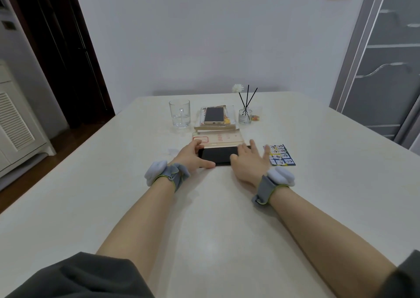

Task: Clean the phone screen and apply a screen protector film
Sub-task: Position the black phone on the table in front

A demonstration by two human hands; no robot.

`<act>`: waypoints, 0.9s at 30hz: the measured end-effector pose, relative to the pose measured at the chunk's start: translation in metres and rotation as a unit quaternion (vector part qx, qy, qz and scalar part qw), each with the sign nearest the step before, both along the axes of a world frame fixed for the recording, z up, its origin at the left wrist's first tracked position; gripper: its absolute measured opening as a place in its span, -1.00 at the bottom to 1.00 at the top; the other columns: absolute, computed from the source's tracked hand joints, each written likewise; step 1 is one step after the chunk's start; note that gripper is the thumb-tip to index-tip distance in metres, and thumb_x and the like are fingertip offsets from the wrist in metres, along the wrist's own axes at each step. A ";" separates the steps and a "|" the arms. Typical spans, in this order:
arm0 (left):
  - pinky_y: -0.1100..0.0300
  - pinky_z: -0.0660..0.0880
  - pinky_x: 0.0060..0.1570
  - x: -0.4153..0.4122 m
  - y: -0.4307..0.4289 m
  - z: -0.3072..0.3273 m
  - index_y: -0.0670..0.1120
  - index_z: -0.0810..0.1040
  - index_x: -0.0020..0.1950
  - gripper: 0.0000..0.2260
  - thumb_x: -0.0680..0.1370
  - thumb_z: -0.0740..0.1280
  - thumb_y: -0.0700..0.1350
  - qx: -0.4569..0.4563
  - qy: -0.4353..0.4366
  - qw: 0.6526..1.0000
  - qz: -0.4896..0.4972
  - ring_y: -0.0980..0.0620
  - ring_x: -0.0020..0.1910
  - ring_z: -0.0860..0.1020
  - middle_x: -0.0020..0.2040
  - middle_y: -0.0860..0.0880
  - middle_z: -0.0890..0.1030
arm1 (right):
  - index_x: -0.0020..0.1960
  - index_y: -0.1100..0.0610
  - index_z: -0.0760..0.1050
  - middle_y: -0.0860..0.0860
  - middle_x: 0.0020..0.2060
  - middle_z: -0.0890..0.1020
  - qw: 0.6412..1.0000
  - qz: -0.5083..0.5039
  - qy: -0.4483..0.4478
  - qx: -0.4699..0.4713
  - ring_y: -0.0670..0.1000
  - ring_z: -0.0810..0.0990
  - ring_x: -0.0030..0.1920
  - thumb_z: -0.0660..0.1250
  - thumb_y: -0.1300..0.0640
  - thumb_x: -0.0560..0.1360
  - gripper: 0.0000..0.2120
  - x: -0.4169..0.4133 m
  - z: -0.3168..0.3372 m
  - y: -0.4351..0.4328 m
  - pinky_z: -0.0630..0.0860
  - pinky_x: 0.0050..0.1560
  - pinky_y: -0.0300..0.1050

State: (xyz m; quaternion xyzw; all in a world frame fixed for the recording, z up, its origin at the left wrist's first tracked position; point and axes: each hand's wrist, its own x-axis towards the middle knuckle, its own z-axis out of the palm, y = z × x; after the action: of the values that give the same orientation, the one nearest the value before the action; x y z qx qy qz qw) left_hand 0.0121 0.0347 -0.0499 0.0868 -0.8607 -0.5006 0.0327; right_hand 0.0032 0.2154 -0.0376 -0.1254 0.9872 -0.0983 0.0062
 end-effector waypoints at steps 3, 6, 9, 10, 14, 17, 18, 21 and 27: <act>0.16 0.33 0.35 0.001 0.001 0.002 -0.19 0.13 0.52 -0.19 0.37 0.48 -0.35 0.007 0.007 1.000 0.002 -0.07 0.39 0.37 0.42 -0.13 0.37 | 0.55 0.05 0.05 -0.08 0.56 0.08 0.990 0.138 -0.024 -0.022 -0.02 -0.15 0.57 -0.15 0.02 0.59 -0.47 0.006 -0.003 -0.033 -0.37 0.44 0.26; 0.19 0.33 0.27 0.002 0.001 0.002 -0.21 0.09 0.53 -0.26 0.43 0.36 -0.43 0.026 0.008 1.000 -0.002 -0.13 0.38 0.39 0.45 -0.18 0.33 | 0.56 0.01 0.04 -0.11 0.56 0.08 0.976 0.212 -0.034 -0.022 -0.02 -0.16 0.57 -0.18 0.03 0.59 -0.47 0.010 -0.004 -0.046 -0.39 0.44 0.25; 0.19 0.30 0.38 0.004 0.001 0.001 -0.17 0.11 0.53 -0.13 0.35 0.53 -0.28 0.008 0.003 1.000 0.004 -0.04 0.39 0.38 0.41 -0.10 0.38 | 0.54 0.02 0.09 -0.11 0.55 0.12 0.993 0.117 -0.011 -0.017 -0.01 -0.14 0.57 -0.16 0.03 0.57 -0.47 -0.001 -0.003 -0.019 -0.35 0.45 0.25; 0.16 0.29 0.40 0.005 0.002 0.001 -0.15 0.12 0.53 -0.11 0.33 0.56 -0.23 0.008 0.000 1.000 0.007 -0.02 0.40 0.37 0.41 -0.08 0.39 | 0.54 0.05 0.09 -0.09 0.55 0.12 0.998 0.058 -0.003 -0.002 0.00 -0.14 0.57 -0.15 0.02 0.57 -0.46 -0.005 -0.004 -0.008 -0.34 0.46 0.25; 0.22 0.27 0.38 0.006 0.002 0.002 -0.13 0.13 0.53 -0.09 0.31 0.57 -0.17 0.003 -0.004 1.000 0.007 0.00 0.41 0.35 0.41 -0.06 0.40 | 0.55 0.15 0.06 -0.04 0.56 0.09 0.996 -0.069 -0.010 0.046 0.01 -0.16 0.57 -0.16 -0.03 0.58 -0.42 -0.014 0.001 0.006 -0.35 0.46 0.24; 0.13 0.30 0.40 0.009 0.002 0.005 -0.13 0.12 0.53 -0.07 0.29 0.58 -0.19 0.003 -0.003 1.000 0.013 -0.02 0.38 0.39 0.39 -0.09 0.41 | 0.53 0.15 0.10 -0.03 0.56 0.10 0.999 0.023 -0.029 0.011 0.03 -0.16 0.57 -0.13 0.00 0.56 -0.44 -0.008 0.004 -0.024 -0.36 0.44 0.28; 0.07 0.31 0.41 0.010 0.003 0.007 -0.12 0.10 0.53 -0.06 0.29 0.57 -0.22 0.009 -0.002 1.000 0.010 -0.05 0.37 0.40 0.40 -0.11 0.41 | 0.53 0.13 0.10 -0.04 0.56 0.10 0.997 0.075 -0.032 0.003 0.04 -0.17 0.57 -0.13 0.02 0.57 -0.45 -0.004 0.003 -0.037 -0.36 0.43 0.30; -0.12 0.32 0.39 0.014 0.005 0.007 -0.09 0.06 0.55 -0.12 0.29 0.39 -0.26 0.060 0.012 0.998 0.002 -0.12 0.40 0.37 0.47 -0.19 0.29 | 0.53 0.01 0.10 -0.11 0.55 0.10 0.982 0.182 -0.050 -0.023 0.05 -0.19 0.57 -0.18 0.08 0.58 -0.49 0.005 0.004 -0.056 -0.37 0.41 0.34; -0.08 0.30 0.41 0.015 0.005 0.005 0.00 0.00 0.56 0.07 0.13 0.46 -0.19 0.058 0.018 0.998 -0.011 -0.09 0.42 0.35 0.52 -0.13 0.21 | 0.55 -0.11 0.02 -0.15 0.55 0.07 0.972 0.217 -0.063 -0.061 -0.01 -0.17 0.57 -0.20 0.03 0.62 -0.50 0.012 0.006 -0.037 -0.40 0.45 0.28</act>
State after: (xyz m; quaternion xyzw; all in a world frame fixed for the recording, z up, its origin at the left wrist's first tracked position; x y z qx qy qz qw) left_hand 0.0269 0.0398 -0.0445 0.0701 -0.8306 -0.5512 0.0373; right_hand 0.0147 0.1784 -0.0317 -0.3301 0.9262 -0.1627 0.0821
